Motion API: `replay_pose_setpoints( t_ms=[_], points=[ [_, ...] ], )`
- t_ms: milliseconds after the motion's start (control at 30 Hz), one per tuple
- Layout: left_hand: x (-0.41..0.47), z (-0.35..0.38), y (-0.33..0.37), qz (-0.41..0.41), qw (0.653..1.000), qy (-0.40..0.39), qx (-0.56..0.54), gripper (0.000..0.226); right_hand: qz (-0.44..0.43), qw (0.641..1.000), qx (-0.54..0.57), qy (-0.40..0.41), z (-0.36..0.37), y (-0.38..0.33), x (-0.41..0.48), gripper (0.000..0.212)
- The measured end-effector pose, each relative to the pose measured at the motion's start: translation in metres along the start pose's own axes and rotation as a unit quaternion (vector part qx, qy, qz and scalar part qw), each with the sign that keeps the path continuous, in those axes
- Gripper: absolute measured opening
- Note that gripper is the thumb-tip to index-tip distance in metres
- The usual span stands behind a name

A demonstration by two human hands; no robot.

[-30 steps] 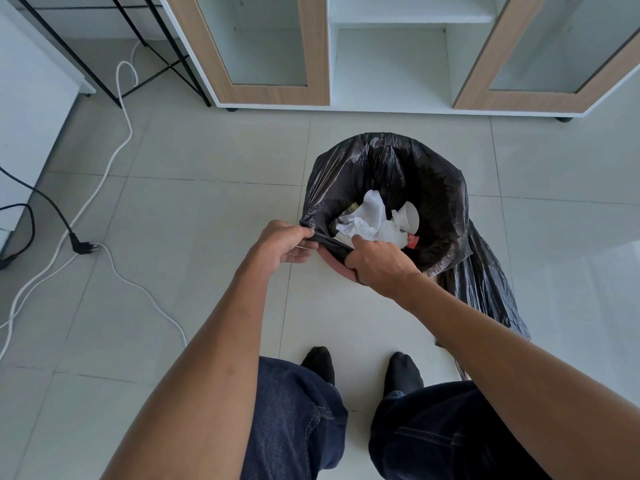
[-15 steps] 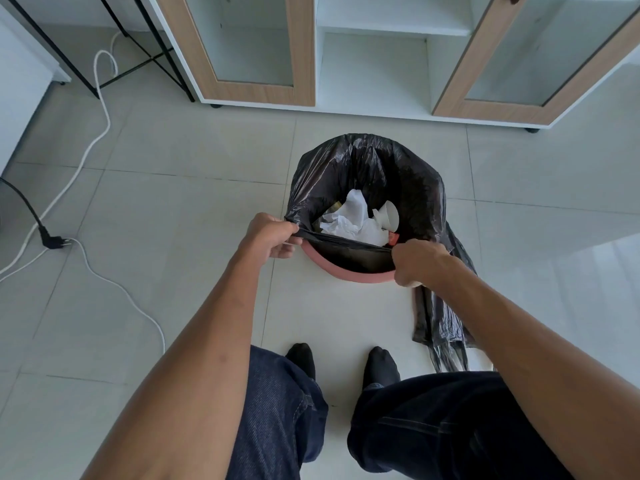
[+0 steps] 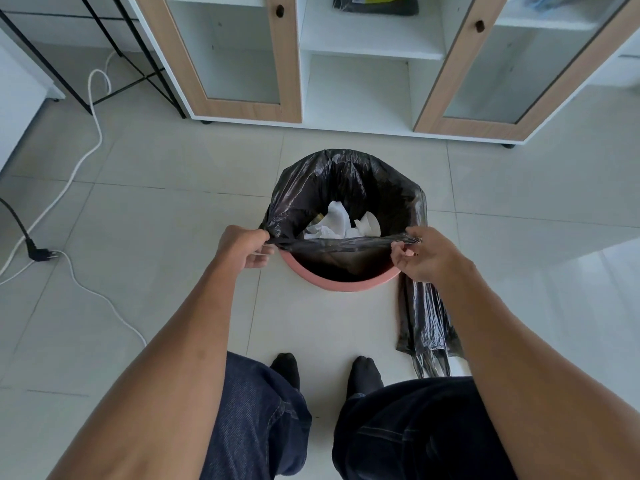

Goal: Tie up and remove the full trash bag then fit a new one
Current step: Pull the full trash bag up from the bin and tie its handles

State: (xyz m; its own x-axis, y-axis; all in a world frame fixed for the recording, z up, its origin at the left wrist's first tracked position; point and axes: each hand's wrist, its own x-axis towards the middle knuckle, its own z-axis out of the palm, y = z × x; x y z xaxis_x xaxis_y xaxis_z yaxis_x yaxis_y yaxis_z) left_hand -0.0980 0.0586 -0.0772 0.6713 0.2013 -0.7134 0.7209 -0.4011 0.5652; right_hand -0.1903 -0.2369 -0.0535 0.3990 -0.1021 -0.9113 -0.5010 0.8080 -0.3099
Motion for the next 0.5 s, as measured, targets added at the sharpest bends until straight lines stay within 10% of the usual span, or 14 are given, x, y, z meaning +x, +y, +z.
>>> replay_pose_setpoints(
  t_ms=[500],
  points=[
    [0.006, -0.001, 0.024, 0.049, 0.975, 0.089, -0.199, 0.01, -0.107, 0.987, 0.116, 0.029, 0.012, -0.022, 0.021, 0.008]
  ],
)
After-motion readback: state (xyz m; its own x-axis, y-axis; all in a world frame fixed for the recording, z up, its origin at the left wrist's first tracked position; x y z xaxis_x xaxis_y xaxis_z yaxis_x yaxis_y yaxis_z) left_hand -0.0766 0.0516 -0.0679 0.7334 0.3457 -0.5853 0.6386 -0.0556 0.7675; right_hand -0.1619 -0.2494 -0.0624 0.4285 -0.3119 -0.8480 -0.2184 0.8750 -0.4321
